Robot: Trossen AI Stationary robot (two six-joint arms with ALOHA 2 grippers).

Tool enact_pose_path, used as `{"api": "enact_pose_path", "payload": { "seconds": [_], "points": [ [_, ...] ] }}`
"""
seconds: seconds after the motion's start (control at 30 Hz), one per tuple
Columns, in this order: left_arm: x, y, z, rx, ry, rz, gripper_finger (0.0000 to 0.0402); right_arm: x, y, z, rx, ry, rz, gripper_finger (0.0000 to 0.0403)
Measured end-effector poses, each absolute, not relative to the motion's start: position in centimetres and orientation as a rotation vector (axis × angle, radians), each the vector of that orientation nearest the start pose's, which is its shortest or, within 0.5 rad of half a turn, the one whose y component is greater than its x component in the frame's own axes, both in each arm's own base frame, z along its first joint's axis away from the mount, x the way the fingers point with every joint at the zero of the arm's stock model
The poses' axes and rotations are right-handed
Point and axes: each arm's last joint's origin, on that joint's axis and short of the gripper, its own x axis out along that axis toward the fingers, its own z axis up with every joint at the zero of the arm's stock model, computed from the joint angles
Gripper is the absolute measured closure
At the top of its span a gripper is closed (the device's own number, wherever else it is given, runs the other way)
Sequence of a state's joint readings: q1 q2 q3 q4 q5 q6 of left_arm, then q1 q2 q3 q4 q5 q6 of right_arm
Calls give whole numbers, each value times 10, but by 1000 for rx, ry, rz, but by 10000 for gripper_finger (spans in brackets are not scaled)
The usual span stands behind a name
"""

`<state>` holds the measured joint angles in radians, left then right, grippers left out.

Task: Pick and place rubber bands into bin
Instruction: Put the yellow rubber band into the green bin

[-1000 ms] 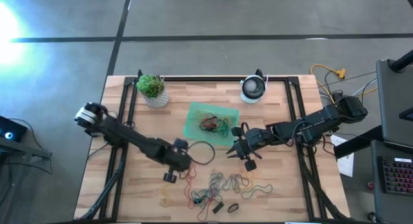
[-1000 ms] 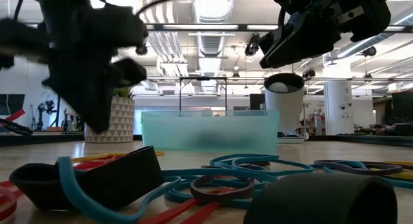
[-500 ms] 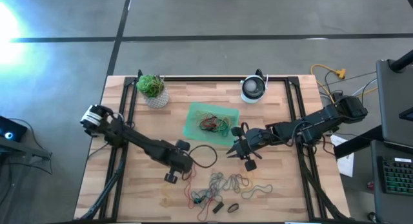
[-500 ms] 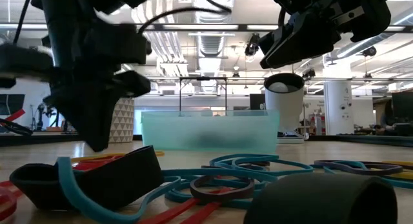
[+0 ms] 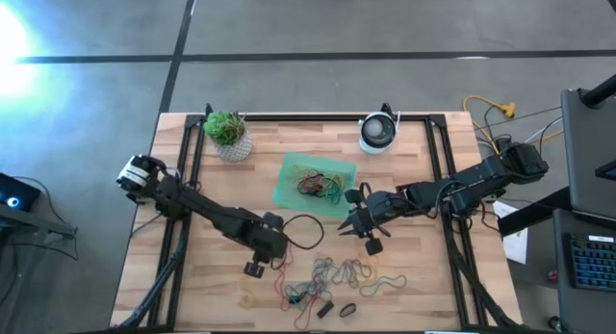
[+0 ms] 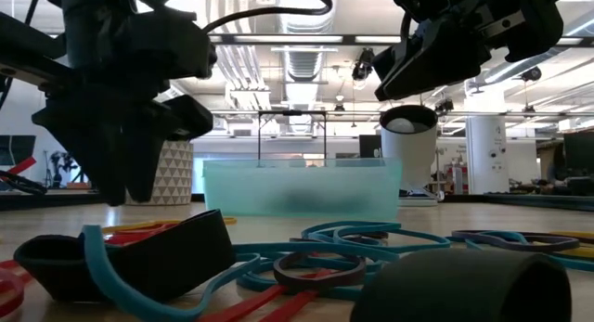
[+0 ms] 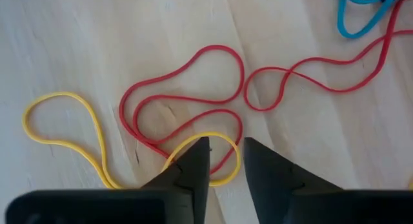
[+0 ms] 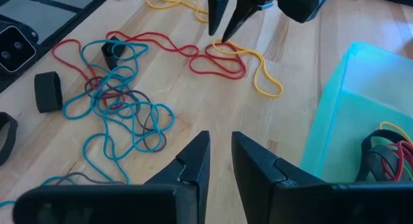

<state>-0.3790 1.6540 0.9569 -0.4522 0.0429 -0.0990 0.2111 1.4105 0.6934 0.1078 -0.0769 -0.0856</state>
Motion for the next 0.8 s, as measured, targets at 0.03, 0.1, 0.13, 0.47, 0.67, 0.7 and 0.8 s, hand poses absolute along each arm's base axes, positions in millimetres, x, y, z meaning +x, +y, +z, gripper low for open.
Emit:
{"api": "enact_pose_path", "payload": {
  "seconds": [0.03,0.1,0.13,0.47,0.67,0.7,0.8],
  "points": [
    [285,-115,167,107,1157,-317,316,274,61,193,-123,598,305,344],
    [285,-115,167,104,1159,-320,311,275,61,193,-123,597,305,344],
    [285,-115,166,100,1160,-318,311,274,61,193,-123,598,305,344],
    [284,-116,162,53,1148,-347,311,275,61,193,-123,598,305,344],
    [285,-117,154,51,1170,-352,311,274,61,193,-123,598,305,344],
    [285,-117,151,52,1179,-351,311,275,61,193,-123,597,305,344],
    [288,-118,145,54,1194,-352,311,274,61,193,-120,599,304,346]
  ]
}}
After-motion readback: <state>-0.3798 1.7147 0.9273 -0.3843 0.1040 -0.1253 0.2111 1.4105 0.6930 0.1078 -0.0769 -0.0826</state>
